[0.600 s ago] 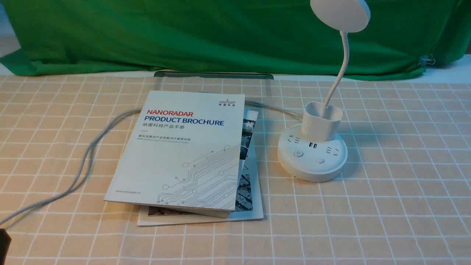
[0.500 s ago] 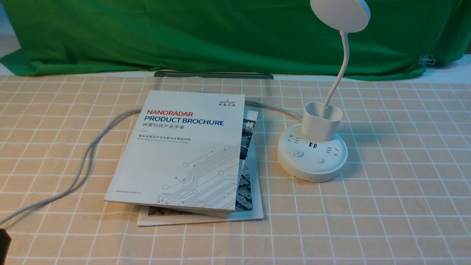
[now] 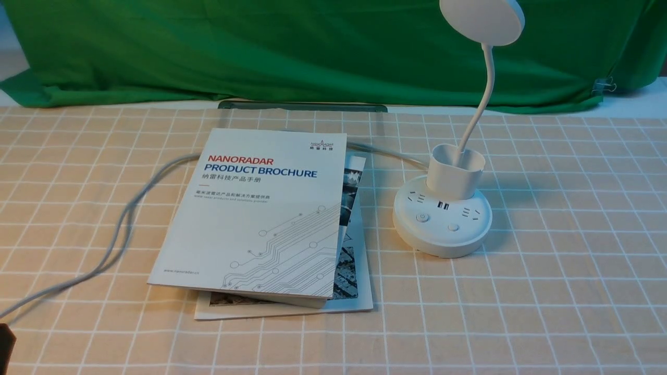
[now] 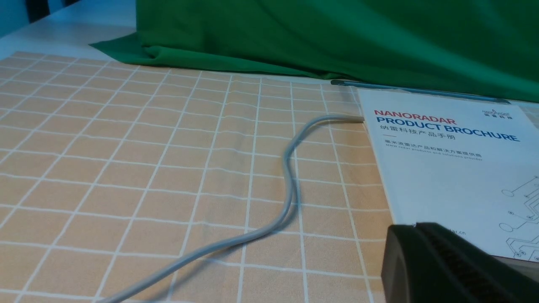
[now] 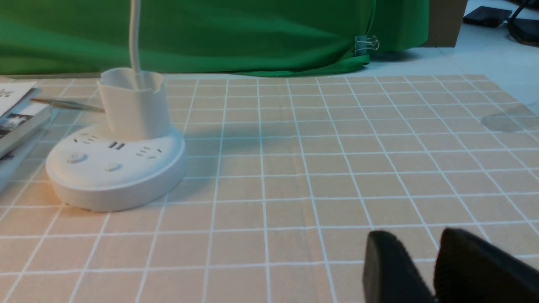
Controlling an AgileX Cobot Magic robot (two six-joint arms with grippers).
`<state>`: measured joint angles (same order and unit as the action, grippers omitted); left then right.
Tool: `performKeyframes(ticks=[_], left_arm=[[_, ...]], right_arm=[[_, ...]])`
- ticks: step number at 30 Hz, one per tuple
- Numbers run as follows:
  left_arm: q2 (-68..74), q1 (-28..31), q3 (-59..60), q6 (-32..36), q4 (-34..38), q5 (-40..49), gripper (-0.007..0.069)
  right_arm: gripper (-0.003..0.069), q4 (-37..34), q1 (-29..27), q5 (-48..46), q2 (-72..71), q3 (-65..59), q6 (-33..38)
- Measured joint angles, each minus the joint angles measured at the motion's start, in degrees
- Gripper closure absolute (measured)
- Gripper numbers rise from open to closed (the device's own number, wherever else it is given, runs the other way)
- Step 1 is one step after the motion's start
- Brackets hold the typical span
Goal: Turn on the table lamp on the light coffee tablecloth with your hand.
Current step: 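Press the button on the base of the white desk lamp with the right gripper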
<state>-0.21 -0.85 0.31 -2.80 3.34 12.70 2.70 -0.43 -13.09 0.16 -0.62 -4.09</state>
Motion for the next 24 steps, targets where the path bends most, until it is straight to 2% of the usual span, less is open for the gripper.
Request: performKeyframes(ticks=[19,21,24], left_arm=[[0.0,0.0,0.0,0.0,0.0,0.0,0.0603],[0.0,0.0,0.0,0.0,0.0,0.0,0.0603],[0.0,0.0,0.0,0.0,0.0,0.0,0.0603]], right_arm=[[0.0421,-0.1,0.0,0.0,0.0,0.0,-1.1],[0.0421,-0.9,0.0,0.0,0.0,0.0,-5.7],[0.0421,-4.2,0.0,0.2,0.0,0.0,-18.4]])
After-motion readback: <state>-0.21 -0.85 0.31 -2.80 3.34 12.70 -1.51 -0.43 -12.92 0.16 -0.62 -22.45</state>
